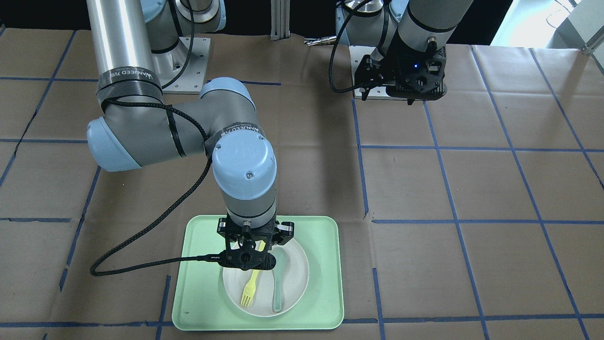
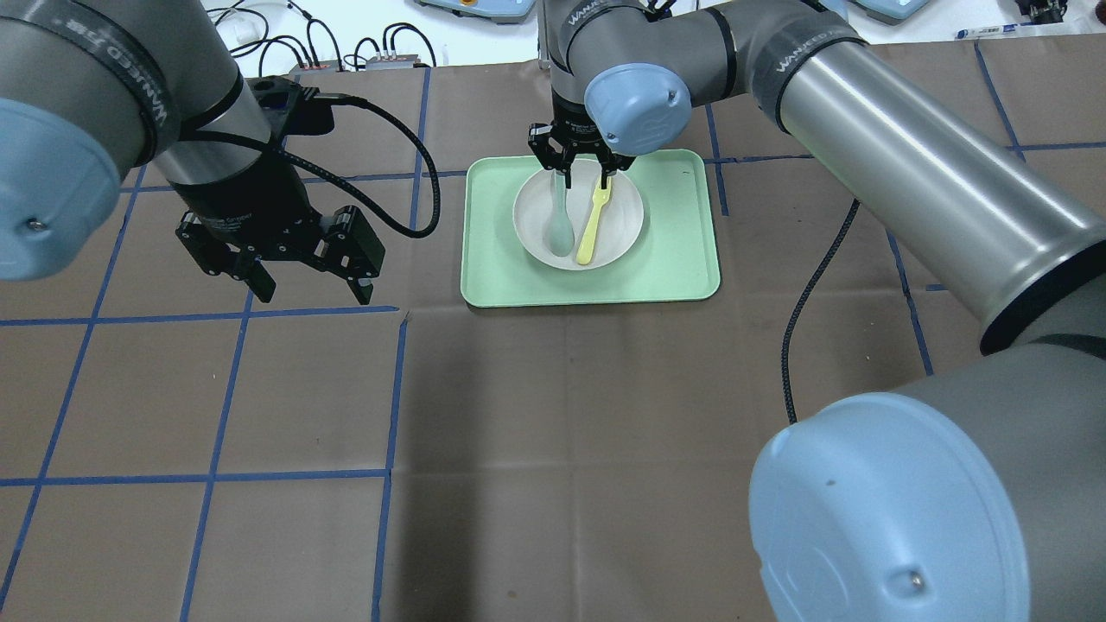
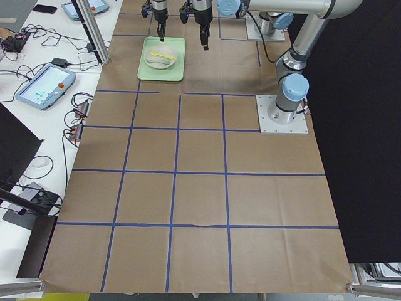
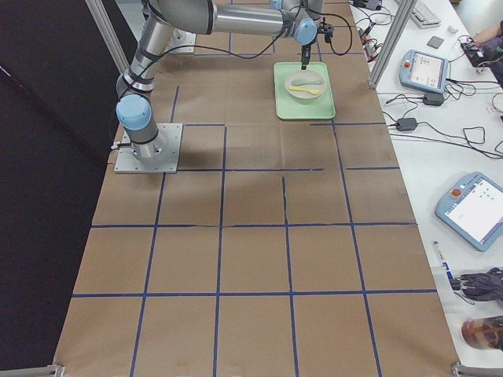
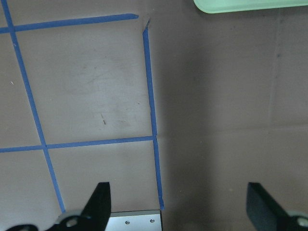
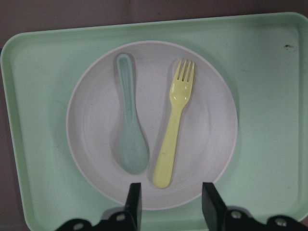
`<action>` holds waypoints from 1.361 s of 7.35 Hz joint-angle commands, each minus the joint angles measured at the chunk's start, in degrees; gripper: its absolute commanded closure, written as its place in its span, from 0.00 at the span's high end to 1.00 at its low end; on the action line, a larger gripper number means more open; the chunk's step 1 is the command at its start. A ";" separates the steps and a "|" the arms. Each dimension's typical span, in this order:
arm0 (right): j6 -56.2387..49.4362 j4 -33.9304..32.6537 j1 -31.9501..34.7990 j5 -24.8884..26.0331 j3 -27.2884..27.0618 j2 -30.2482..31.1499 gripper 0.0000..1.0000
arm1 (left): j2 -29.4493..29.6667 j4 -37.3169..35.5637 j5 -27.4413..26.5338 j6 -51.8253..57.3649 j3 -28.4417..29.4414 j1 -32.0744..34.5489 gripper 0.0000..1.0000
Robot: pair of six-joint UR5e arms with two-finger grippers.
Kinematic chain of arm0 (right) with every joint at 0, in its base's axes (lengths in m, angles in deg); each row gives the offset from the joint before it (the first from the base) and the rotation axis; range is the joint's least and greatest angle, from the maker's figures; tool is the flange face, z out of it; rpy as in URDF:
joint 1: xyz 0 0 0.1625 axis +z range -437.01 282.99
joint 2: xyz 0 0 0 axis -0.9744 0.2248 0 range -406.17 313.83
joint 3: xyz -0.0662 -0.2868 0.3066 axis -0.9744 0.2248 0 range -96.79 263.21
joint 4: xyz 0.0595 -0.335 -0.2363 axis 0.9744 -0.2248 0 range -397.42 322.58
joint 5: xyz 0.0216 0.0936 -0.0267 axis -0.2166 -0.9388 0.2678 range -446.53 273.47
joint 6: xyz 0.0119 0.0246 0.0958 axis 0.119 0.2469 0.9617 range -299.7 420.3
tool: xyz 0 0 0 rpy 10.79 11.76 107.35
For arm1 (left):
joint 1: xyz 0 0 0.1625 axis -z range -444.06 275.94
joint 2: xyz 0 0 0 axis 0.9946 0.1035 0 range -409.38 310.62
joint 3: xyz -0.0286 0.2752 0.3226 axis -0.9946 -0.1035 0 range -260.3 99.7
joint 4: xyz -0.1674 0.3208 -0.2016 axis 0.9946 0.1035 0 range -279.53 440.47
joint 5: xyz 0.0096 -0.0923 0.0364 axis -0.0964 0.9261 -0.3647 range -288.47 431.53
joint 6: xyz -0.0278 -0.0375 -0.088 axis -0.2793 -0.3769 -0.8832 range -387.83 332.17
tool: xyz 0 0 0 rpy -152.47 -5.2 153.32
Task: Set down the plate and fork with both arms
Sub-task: 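Lower the right gripper over the yellow fork on the plate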
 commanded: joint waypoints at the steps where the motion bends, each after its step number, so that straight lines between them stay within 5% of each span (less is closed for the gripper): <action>1: 0.69 -0.97 0.08 0.12 -0.22 -1.76 0.40 | 0.16 -0.02 -0.32 0.34 -0.10 0.00 1.00; 10: 0.78 -5.45 -0.18 0.91 -0.84 -7.65 0.38 | 0.60 -0.11 -0.23 0.60 -0.19 -0.09 1.00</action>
